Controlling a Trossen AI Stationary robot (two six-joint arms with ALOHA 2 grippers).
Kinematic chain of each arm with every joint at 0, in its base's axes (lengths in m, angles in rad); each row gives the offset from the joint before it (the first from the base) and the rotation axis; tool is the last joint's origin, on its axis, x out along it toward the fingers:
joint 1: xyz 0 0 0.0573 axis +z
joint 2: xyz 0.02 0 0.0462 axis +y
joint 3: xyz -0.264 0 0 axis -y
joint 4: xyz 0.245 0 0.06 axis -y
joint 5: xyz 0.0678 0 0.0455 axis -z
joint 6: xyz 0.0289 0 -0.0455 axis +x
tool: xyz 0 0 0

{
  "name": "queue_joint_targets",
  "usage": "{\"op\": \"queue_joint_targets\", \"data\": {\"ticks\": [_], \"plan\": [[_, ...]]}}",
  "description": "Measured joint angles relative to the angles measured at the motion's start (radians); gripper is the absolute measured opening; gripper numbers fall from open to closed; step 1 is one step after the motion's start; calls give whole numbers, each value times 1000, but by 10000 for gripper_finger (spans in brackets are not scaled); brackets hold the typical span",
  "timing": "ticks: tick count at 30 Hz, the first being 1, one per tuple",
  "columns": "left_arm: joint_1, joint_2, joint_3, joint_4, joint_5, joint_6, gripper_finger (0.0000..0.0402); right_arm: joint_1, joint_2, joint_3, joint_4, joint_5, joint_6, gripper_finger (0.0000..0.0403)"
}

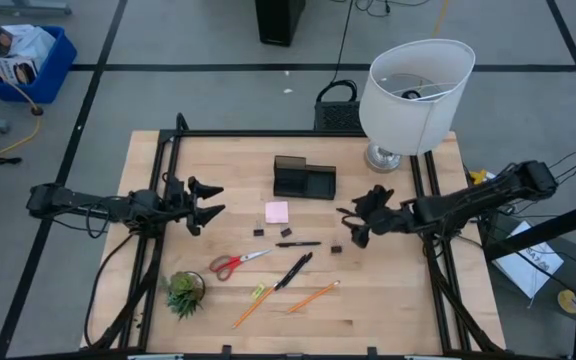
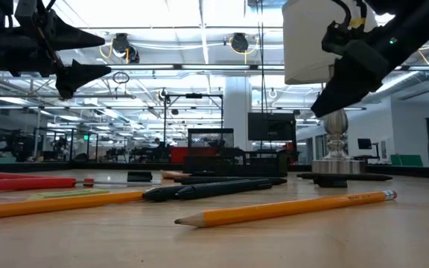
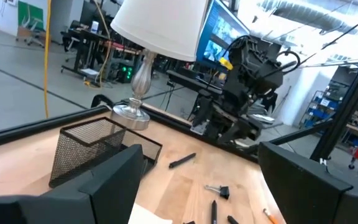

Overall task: Pick and place office supplies into organizer
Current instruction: Put the top black ballpen into the desk organizer

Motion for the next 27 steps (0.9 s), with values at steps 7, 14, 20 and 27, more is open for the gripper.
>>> {"op": "queue_joint_targets", "data": {"ticks": [7, 14, 20, 27], "plan": [[0, 0, 0, -8, 0, -1, 324, -35, 5, 0, -6, 1, -50, 337], [0, 0, 0, -19, 1, -2, 324, -41, 5, 0, 5, 3, -49, 330], [0, 0, 0, -19, 1, -3, 324, -100, 7, 0, -6, -11, -94, 318], [0, 0, 0, -16, 0, 1, 324, -152, 99, -18, -1, -86, -97, 307]]}}
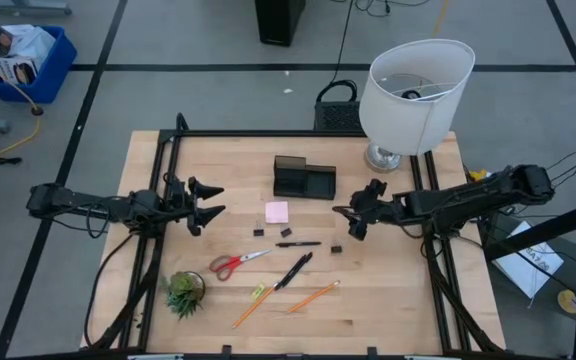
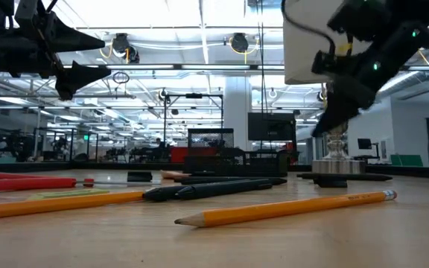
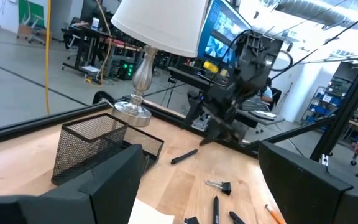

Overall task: Pick and place office supplies into organizer
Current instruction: Put the top black ballpen into the desk organizer

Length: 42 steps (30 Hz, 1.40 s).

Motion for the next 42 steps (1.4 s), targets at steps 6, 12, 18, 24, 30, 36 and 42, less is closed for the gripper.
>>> {"op": "queue_joint_targets", "data": {"ticks": [6, 12, 18, 24, 30, 36, 42], "plan": [[0, 0, 0, -1, 0, -1, 324, -26, 106, -2, 47, 3, 1, 295], [0, 0, 0, -1, 0, -1, 324, -63, 193, -2, 115, -27, -25, 282], [0, 6, 0, -3, 0, 0, 324, -89, 251, -2, 178, -52, -28, 275], [0, 11, 0, -1, -1, -1, 324, -100, 286, -1, 194, -58, -38, 269], [0, 11, 0, -2, -1, -2, 324, -103, 301, -1, 204, -80, -36, 257], [0, 11, 0, -1, -1, -3, 324, -114, 301, -1, 206, -90, -41, 241], [0, 11, 0, 0, -1, -34, 324, -149, 301, -1, 209, -160, -10, 218]]}}
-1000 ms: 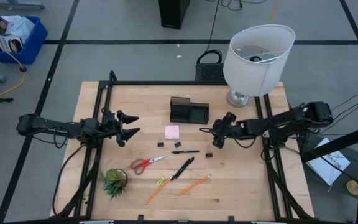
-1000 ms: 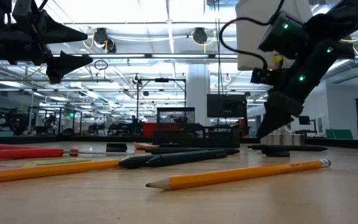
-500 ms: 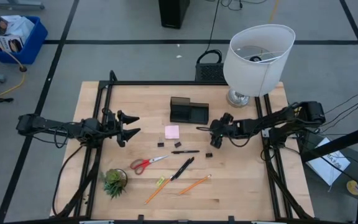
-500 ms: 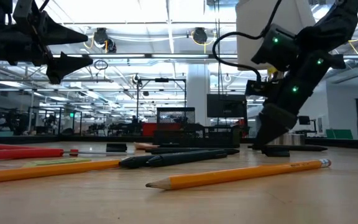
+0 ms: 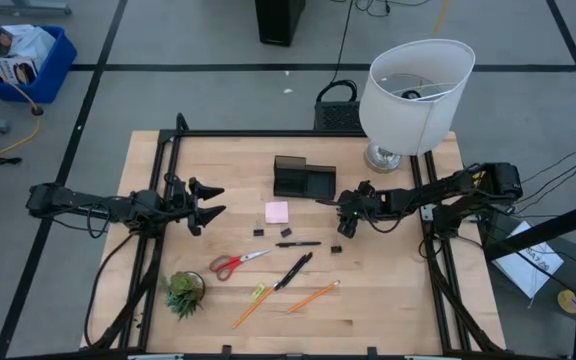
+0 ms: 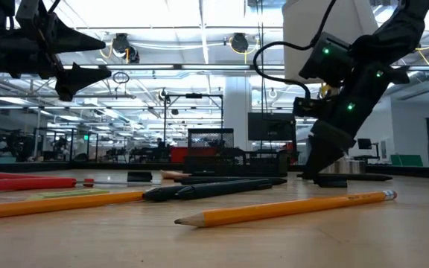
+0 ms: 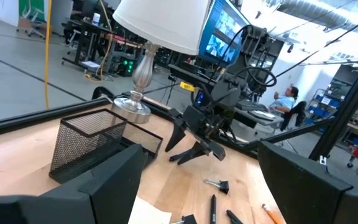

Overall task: Pick and place office supplies into organizer
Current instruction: Put the top black ballpen into the desk organizer

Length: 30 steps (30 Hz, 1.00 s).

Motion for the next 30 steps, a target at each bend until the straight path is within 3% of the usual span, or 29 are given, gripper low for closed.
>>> {"op": "queue_joint_targets", "data": {"ticks": [11, 30], "plan": [[0, 0, 0, 0, 0, 0, 324, -30, 0, 0, 11, -93, 14, 176], [0, 0, 0, -1, 0, 1, 324, -30, 1, 0, 23, -98, 63, 65]]}}
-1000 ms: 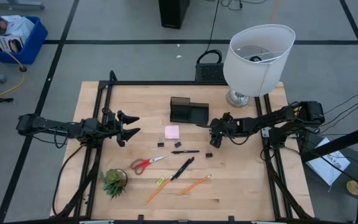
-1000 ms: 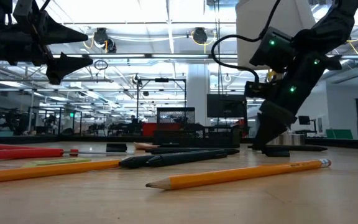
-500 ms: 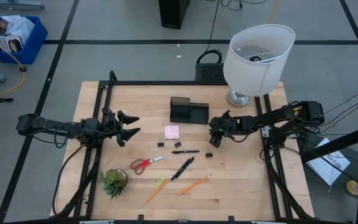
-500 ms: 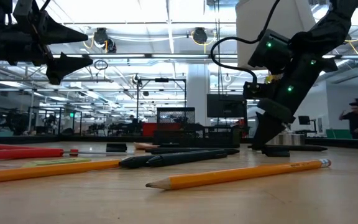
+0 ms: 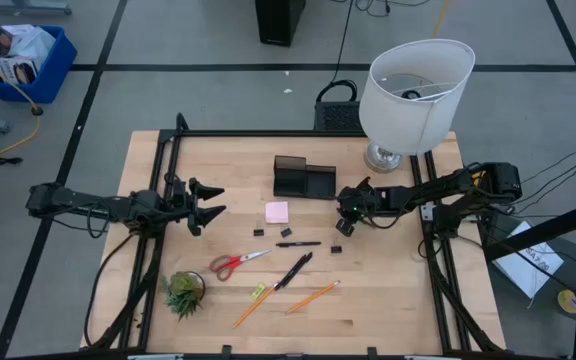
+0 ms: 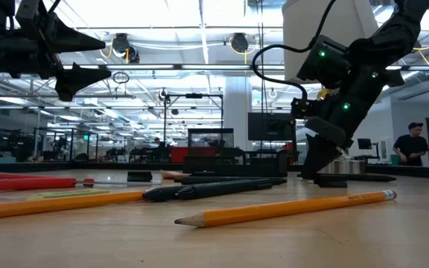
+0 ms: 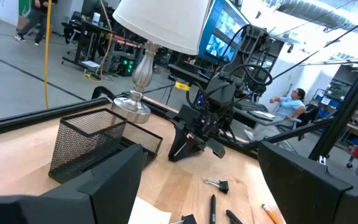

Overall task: Pick and place office supplies into organizer
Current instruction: Put the top black ballpen into the desk organizer

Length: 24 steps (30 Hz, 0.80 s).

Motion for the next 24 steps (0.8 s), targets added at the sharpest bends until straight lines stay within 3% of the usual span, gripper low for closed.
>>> {"op": "queue_joint_targets", "data": {"ticks": [5, 17, 24], "plan": [[0, 0, 0, 0, 0, 5, 324, 0, -1, 0, 1, -4, 1, 42], [0, 0, 0, 0, 0, 5, 324, 3, 0, 0, 9, -3, 52, 47], [0, 0, 0, 0, 0, 5, 324, 3, 1, -2, 101, -8, 45, 48]]}}
